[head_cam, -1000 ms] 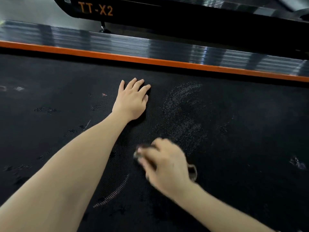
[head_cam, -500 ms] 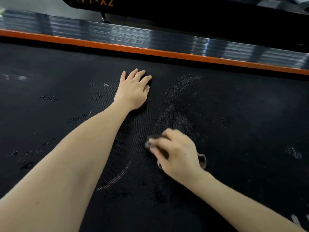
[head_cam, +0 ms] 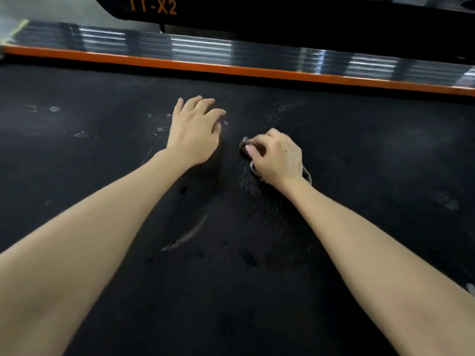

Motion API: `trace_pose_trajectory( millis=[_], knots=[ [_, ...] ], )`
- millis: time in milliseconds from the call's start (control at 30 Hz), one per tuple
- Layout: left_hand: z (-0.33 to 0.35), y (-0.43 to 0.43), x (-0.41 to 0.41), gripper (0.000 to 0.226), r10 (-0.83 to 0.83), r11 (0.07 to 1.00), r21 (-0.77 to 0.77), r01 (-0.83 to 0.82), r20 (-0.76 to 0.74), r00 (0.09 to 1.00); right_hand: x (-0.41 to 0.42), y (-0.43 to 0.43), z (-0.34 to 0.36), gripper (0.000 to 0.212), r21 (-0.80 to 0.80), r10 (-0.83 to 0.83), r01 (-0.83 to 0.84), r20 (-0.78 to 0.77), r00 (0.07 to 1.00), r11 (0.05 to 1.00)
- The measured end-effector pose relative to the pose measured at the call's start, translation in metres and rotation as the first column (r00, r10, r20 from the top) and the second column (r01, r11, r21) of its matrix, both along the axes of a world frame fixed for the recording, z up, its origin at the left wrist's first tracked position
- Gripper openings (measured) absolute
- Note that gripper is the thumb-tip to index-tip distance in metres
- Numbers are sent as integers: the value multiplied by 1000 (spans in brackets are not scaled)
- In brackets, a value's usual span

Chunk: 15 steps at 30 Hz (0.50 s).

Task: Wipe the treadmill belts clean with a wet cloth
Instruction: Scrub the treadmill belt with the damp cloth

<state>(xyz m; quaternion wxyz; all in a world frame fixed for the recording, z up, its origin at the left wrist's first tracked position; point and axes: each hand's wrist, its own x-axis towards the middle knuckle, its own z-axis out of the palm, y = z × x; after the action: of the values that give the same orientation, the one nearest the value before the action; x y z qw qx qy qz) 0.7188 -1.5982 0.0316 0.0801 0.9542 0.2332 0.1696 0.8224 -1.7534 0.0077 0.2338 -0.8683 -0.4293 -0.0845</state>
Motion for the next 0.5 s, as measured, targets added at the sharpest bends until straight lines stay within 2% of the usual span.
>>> trace_pose_trajectory(
  millis=[133, 200, 267, 333, 400, 433, 500],
  knots=[
    [7, -29, -81, 35, 3, 1000, 16, -3, 12, 1000, -17, -10, 6, 25, -23, 2, -4, -56, 998, 1000],
    [4, -41, -117, 42, 14, 1000, 5, -14, -46, 999, -48, -30, 7, 23, -29, 57, -59, -62, 996, 998],
    [0, -50, -142, 54, 11, 1000, -9, -12, -120, 993, -98, -66, 5, 24, -13, 225, -225, -41, 974, 974],
    [-5, -58, -159, 64, 8, 1000, -8, -9, -164, 986, -142, -113, 9, 26, -12, 458, -461, -95, 884, 887],
    [-7, -62, -166, 70, 3, 1000, -11, -5, -184, 983, -138, -155, 12, 21, -36, 557, -563, -112, 823, 825],
    [-8, -64, -167, 72, -5, 1000, -14, 2, -194, 981, -121, -172, 14, 21, -54, 520, -525, -83, 850, 850],
    [-11, -66, -168, 73, -16, 1000, -17, 12, -205, 979, -81, -202, 17, 23, -67, 248, -250, -37, 968, 966]
  ],
)
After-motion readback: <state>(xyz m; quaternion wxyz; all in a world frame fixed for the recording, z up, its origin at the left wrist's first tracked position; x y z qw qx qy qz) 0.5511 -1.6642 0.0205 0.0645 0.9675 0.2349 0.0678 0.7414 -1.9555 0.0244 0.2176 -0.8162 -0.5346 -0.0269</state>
